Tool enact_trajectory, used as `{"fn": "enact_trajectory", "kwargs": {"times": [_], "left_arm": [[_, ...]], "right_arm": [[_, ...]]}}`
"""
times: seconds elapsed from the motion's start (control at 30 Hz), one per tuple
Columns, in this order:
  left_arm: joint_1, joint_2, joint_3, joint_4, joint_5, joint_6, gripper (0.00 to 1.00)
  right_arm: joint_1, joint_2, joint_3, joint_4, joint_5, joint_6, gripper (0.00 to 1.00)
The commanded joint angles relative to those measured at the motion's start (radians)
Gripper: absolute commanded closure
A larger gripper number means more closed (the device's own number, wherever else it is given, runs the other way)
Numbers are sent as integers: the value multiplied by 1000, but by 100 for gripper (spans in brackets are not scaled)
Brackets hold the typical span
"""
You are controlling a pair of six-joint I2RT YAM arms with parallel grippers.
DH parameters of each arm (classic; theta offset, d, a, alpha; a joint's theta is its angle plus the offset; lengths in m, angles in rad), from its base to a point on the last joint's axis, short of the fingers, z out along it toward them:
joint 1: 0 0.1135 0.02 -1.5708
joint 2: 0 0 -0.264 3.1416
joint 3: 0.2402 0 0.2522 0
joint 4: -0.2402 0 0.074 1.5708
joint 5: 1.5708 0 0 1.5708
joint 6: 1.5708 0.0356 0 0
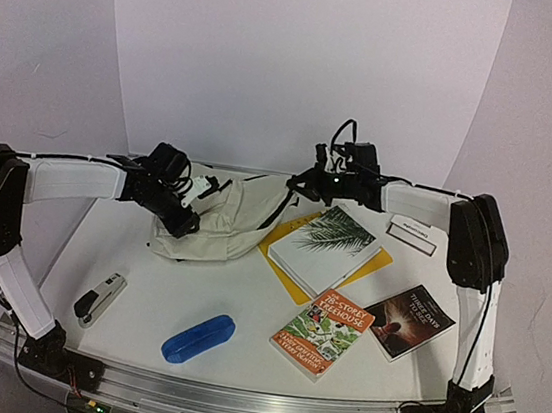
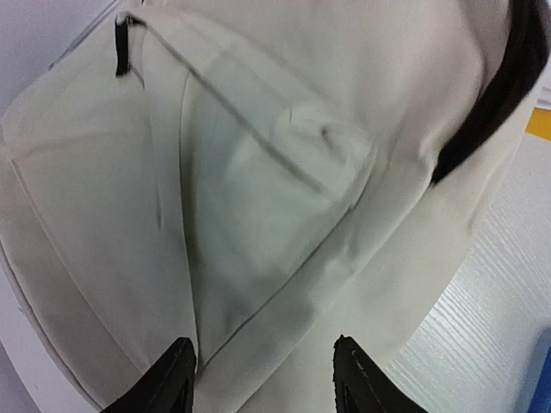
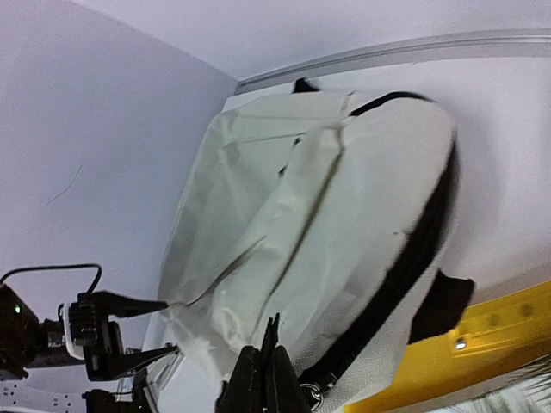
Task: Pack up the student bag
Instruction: Unzip the student bag at the center of the board.
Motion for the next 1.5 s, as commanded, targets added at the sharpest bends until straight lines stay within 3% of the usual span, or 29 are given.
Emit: {"fn": "enact_trajectory", "kwargs": {"times": [0.0, 0.13, 0.33, 0.57, 0.67, 0.77, 0.87, 0.97, 1.23, 1.47], "left_arm": [[-44, -34, 142, -6, 109, -49, 30], [-89, -7, 180, 20, 185, -83, 2], [-144, 55, 226, 106, 194, -143, 2], [-152, 147, 269, 138, 81, -142, 44], [-152, 188, 310, 106, 62, -131, 54], [-152, 201, 329, 83, 50, -137, 79], [-152, 156, 291, 89, 57, -151, 95], [-152, 85, 221, 85, 67, -158, 99], [-152, -116, 17, -4, 17, -150, 100], [-130, -178, -73, -13, -149, -109, 100]], "right_arm": [[108, -80, -8, 123, -79, 82, 100], [128, -58, 32, 127, -87, 95, 100], [133, -34, 53, 137, -96, 119, 100], [133, -42, 40, 146, -94, 123, 100], [133, -42, 39, 148, -93, 125, 100], [131, -44, 36, 148, -88, 124, 100], [113, -45, 24, 148, -74, 129, 100], [71, -40, 8, 142, -50, 121, 100], [-80, 22, 36, 50, -19, 60, 100], [-107, 15, 45, 43, -18, 45, 100]]}}
